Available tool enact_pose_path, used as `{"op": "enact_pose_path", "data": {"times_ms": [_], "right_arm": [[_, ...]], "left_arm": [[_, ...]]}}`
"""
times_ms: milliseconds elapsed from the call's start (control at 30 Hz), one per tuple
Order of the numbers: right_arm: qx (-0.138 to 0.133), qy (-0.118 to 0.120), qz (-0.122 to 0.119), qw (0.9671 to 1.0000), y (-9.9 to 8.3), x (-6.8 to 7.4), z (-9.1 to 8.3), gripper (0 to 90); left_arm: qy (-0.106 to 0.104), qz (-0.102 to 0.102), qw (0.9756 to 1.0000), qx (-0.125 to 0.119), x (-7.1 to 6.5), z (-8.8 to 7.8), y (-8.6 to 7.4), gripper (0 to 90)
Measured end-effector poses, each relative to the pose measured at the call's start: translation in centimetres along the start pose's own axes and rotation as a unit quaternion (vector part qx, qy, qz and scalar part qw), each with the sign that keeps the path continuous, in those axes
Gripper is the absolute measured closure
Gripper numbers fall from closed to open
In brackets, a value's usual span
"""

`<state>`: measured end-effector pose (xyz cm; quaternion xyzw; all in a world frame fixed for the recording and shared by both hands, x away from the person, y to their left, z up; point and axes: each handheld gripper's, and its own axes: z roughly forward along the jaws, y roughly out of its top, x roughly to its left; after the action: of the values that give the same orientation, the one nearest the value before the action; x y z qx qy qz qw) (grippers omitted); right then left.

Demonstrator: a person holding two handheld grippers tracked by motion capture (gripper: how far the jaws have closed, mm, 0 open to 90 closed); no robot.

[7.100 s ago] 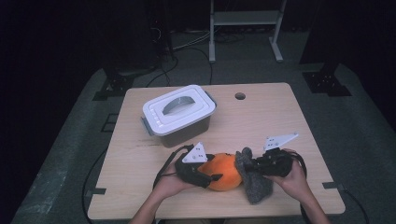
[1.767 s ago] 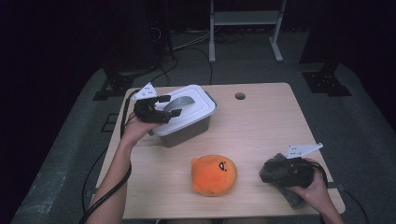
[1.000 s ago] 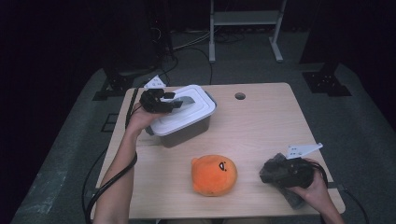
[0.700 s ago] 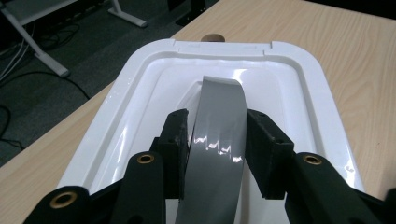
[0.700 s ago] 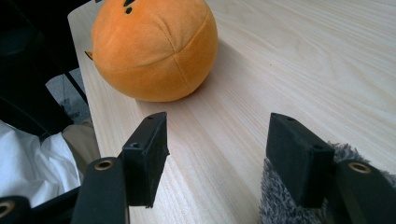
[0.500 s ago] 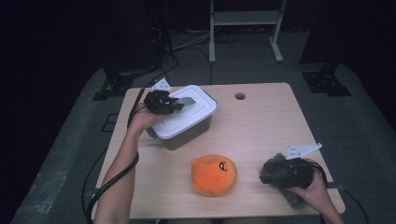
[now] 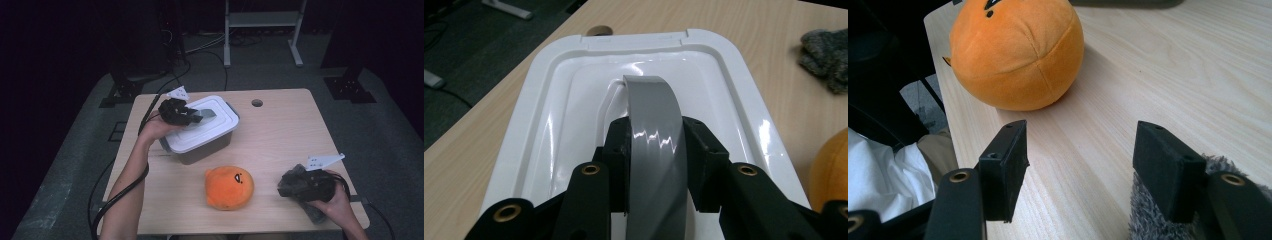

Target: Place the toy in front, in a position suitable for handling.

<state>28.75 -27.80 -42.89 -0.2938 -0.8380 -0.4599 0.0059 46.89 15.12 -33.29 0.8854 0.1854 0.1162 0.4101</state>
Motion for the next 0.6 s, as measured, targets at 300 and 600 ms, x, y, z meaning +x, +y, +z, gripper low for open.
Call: {"op": "enact_pose_path", "data": {"times_ms": [300, 600], "right_arm": [[-0.001, 0.0, 0.0, 1.0, 0.0, 0.1, -0.1, 37.5], [-0.006, 0.004, -0.001, 1.0, 0.0, 0.1, -0.2, 37.5]], "left_arm": [[-0.03, 0.023, 0.9993, 0.006, -1.6, 0.9, 1.0, 66.8], [-0.046, 0.04, 0.9981, 0.007, -2.7, 1.4, 1.5, 66.7]]}}
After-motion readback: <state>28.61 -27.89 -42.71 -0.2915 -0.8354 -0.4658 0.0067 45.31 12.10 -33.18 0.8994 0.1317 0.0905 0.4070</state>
